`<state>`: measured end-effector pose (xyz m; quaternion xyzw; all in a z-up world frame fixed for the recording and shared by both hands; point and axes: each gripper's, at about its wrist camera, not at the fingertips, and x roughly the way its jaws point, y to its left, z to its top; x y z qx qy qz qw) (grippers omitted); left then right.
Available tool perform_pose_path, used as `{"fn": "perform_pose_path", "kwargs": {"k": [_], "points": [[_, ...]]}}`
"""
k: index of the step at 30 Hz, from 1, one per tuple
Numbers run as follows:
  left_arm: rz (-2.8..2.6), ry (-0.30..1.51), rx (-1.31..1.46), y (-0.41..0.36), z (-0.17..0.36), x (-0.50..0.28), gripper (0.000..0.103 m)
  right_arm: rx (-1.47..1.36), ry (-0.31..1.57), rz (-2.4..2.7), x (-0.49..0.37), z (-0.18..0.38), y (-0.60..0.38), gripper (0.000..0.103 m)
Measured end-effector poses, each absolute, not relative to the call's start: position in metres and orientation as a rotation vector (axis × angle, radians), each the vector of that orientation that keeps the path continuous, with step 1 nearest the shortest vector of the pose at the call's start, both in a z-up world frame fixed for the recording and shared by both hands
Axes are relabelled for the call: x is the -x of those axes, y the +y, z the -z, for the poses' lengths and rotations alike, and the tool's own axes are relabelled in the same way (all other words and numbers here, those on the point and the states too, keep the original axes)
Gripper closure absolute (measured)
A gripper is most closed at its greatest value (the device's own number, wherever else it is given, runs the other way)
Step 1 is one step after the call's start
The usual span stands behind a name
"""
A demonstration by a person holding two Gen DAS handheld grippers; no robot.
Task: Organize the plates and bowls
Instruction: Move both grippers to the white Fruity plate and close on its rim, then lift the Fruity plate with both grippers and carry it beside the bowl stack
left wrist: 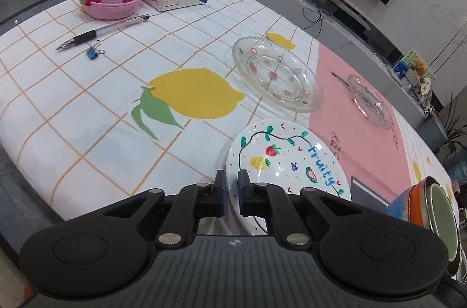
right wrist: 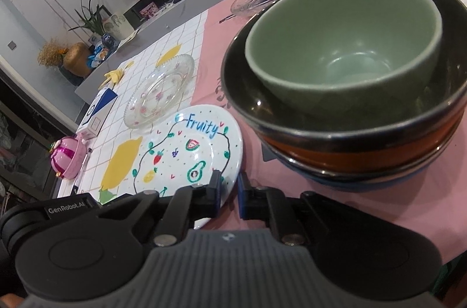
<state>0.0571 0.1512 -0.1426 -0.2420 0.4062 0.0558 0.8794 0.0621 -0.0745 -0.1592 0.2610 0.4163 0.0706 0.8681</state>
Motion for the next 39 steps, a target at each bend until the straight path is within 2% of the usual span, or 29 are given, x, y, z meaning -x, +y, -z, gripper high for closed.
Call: {"fn": "perform_pose_path", "kwargs": {"k": [11, 14, 17, 31, 39], "points": [[-0.132, 0.913, 0.484, 0.156, 0.135, -0.03, 0.096, -0.507, 0.922, -0.222, -0.043, 0.156, -0.073, 0.094], [-0.142, 0.878, 0.49, 0.158, 0.131, -0.03, 0.092, -0.507, 0.925, -0.224, -0.045, 0.156, -0.075, 0.088], [-0.15, 0.84, 0.451, 0.159, 0.126, -0.036, 0.084, -0.515, 0.9, -0.2, -0.049, 0.153, -0.077, 0.078], [-0.125, 0.842, 0.473, 0.161, 0.145, -0.06, 0.082, -0.594, 0.835, -0.152, -0.063, 0.164, -0.075, 0.079], [-0.121, 0.834, 0.452, 0.158, 0.146, -0.061, 0.085, -0.629, 0.84, -0.18, -0.068, 0.17, -0.078, 0.091]]}}
